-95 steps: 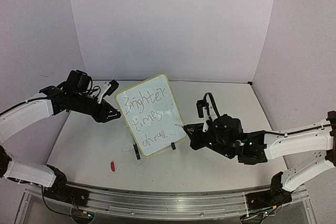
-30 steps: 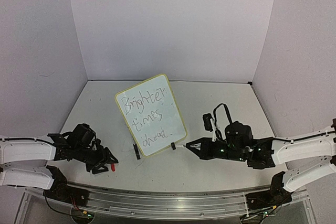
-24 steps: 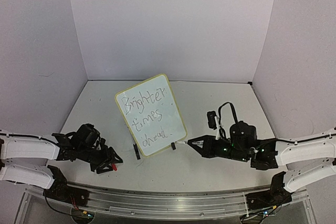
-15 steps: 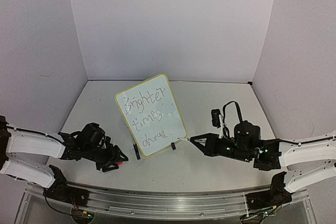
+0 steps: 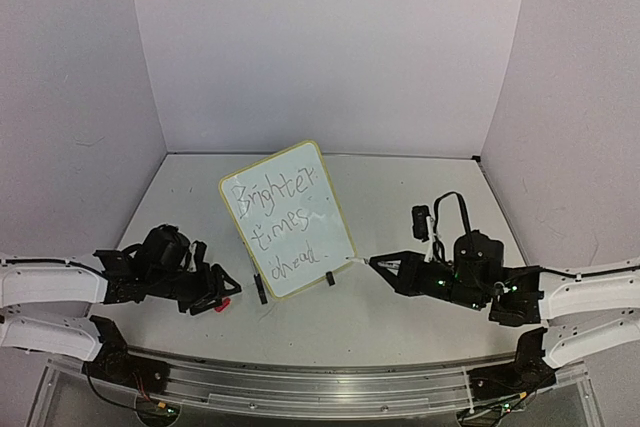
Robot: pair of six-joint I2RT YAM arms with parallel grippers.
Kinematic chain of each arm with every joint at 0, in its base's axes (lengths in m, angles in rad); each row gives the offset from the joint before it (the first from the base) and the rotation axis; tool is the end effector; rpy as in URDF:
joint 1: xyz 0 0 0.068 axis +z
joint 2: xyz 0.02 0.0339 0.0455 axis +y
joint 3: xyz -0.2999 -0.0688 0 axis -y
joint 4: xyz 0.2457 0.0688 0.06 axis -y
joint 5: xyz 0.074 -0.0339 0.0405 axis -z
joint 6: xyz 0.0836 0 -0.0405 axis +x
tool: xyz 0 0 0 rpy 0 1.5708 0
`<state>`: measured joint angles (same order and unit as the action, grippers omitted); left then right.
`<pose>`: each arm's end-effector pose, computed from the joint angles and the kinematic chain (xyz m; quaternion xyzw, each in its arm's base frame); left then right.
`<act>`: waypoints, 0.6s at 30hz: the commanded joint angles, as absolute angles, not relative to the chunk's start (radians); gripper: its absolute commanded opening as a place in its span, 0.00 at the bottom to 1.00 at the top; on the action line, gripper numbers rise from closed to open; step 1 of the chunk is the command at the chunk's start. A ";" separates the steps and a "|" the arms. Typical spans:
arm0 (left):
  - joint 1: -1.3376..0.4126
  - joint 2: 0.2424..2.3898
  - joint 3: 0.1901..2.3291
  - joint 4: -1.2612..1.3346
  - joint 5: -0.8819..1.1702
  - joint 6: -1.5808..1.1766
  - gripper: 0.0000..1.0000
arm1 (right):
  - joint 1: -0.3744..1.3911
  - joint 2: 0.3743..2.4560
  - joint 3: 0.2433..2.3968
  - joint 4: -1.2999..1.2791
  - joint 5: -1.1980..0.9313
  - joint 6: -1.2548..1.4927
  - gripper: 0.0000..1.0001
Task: Write a sentence on the whiteboard
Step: Adjust the pen cap at the center of the board, then pick up the pen cap from the whiteboard marker.
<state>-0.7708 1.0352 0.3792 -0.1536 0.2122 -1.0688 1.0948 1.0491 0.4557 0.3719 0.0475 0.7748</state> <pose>0.1353 -0.1559 0.1563 -0.0981 0.9188 -0.3534 0.1456 0.1233 0.2306 0.2513 -0.1097 0.7731 0.4913 0.3858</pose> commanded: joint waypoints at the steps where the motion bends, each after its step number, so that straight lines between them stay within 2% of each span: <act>1: -0.770 0.964 0.421 -0.321 0.127 -0.968 0.65 | 1.100 1.036 0.466 0.357 0.069 0.764 0.00; 11: -0.770 1.138 0.524 -0.425 0.044 -0.755 0.64 | 1.100 1.045 0.480 0.356 0.051 0.765 0.00; 18: -0.770 1.248 0.560 -0.406 0.050 -0.654 0.53 | 1.101 1.028 0.464 0.354 0.057 0.778 0.00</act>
<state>-0.7708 1.2028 0.4979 -0.3902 0.0745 -0.7469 1.0950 1.0485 0.4557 0.3466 0.0479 0.7720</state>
